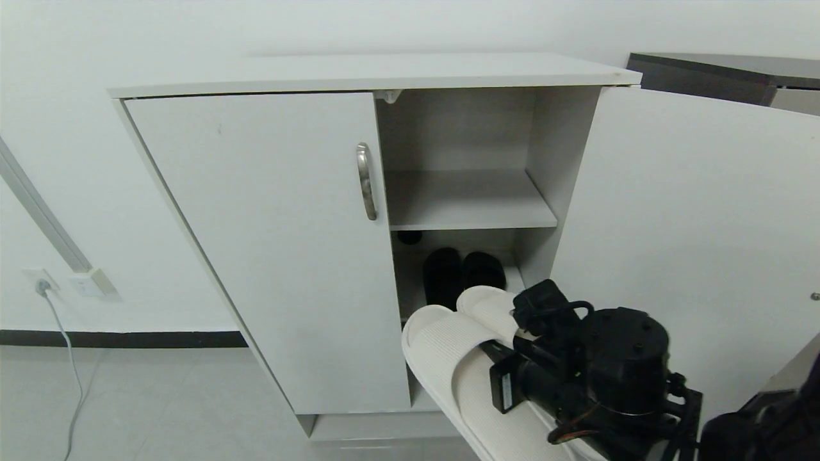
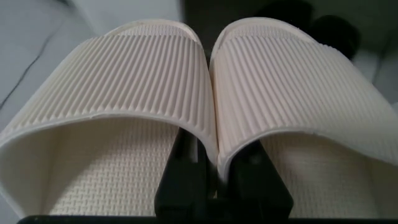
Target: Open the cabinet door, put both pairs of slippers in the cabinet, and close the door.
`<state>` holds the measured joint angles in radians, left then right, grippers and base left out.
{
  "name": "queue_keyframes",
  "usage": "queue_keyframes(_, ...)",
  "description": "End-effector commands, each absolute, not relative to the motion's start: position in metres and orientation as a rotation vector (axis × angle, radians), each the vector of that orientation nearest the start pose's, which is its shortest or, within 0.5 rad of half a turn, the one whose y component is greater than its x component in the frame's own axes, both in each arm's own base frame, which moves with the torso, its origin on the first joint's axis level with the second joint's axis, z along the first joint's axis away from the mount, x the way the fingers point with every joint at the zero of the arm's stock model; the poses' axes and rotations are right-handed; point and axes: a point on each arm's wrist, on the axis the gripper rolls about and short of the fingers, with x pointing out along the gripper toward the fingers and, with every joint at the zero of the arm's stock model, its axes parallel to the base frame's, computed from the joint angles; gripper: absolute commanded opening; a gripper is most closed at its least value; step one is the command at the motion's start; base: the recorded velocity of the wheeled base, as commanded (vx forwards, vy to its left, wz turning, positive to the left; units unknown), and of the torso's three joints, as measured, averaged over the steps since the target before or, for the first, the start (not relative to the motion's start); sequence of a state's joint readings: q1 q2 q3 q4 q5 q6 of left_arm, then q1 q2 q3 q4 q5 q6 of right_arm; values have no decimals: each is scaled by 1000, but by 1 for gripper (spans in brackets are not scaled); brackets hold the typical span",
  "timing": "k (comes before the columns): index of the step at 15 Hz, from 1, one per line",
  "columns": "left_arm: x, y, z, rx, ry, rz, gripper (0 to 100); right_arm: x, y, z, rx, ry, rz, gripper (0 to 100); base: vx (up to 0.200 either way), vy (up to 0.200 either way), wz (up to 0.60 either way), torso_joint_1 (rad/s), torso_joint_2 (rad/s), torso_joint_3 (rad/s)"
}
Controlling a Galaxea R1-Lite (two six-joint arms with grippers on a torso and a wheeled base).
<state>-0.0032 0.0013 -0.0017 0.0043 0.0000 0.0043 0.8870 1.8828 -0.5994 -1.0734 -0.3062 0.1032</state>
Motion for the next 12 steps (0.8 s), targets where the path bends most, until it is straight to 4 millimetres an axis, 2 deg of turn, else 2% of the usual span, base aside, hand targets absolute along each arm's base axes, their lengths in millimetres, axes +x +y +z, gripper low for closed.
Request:
queue_keyframes(1,-23,0,75,5,5,-3,0,223,275,96,-38,275,394,0,0,0,0,0,0,0)
queue_keyframes(3,-23,0,75,5,5,-3,0,230,287,108,-20,333,266,0,0,0,0,0,0,0)
queue_keyframes(5,-23,0,75,5,5,-3,0,237,299,133,0,346,125,0,0,0,0,0,0,0)
queue_keyframes(9,-23,0,75,5,5,-3,0,244,307,189,74,294,30,0,0,0,0,0,0,0)
queue_keyframes(12,-23,0,75,5,5,-3,0,244,303,219,56,228,32,0,0,0,0,0,0,0)
